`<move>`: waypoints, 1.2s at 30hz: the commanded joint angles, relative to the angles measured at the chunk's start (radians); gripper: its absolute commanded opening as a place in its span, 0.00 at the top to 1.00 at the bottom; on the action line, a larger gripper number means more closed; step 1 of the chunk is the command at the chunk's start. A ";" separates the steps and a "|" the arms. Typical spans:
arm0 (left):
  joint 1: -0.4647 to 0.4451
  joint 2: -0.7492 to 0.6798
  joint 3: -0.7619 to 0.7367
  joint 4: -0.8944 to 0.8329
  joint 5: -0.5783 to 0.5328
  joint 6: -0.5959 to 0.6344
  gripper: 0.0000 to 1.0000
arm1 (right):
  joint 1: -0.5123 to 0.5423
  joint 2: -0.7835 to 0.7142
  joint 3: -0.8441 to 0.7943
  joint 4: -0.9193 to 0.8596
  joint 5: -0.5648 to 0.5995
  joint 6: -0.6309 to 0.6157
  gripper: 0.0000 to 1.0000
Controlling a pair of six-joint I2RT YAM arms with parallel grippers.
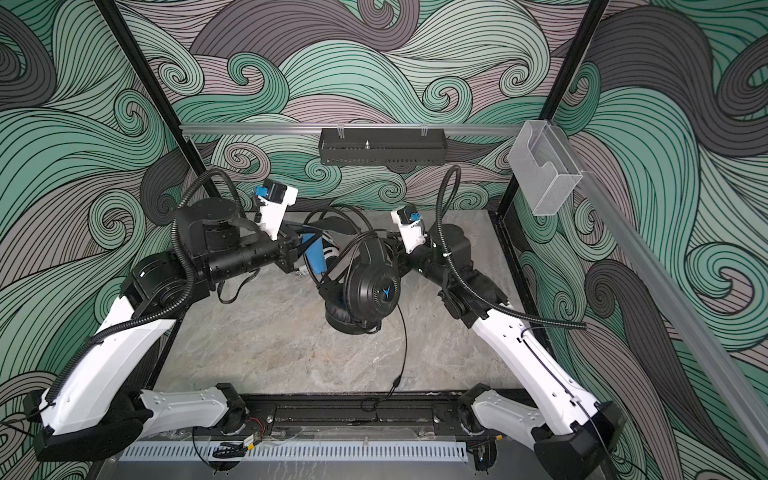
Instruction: Wrap the headphones
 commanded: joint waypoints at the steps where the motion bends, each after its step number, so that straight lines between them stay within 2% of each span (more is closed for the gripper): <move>1: 0.010 0.024 0.092 0.105 0.067 -0.115 1.00 | -0.025 -0.001 -0.028 0.147 -0.089 0.117 0.73; 12: 0.039 0.139 0.248 0.277 0.150 -0.437 1.00 | -0.025 0.081 -0.008 0.177 -0.122 0.190 0.86; 17: 0.041 0.160 0.222 0.396 0.146 -0.569 1.00 | -0.013 0.095 -0.026 0.201 -0.119 0.217 0.84; 20: 0.042 0.177 0.220 0.434 0.122 -0.612 1.00 | -0.002 0.093 -0.038 0.202 -0.110 0.223 0.82; 24: 0.043 0.180 0.192 0.480 0.059 -0.661 1.00 | 0.019 0.096 -0.059 0.209 -0.115 0.238 0.83; 30: 0.045 0.189 0.199 0.525 0.026 -0.695 1.00 | 0.067 0.120 -0.096 0.222 -0.106 0.258 0.85; 36: 0.047 0.174 0.151 0.536 -0.137 -0.722 1.00 | 0.097 0.130 -0.100 0.199 -0.085 0.265 0.89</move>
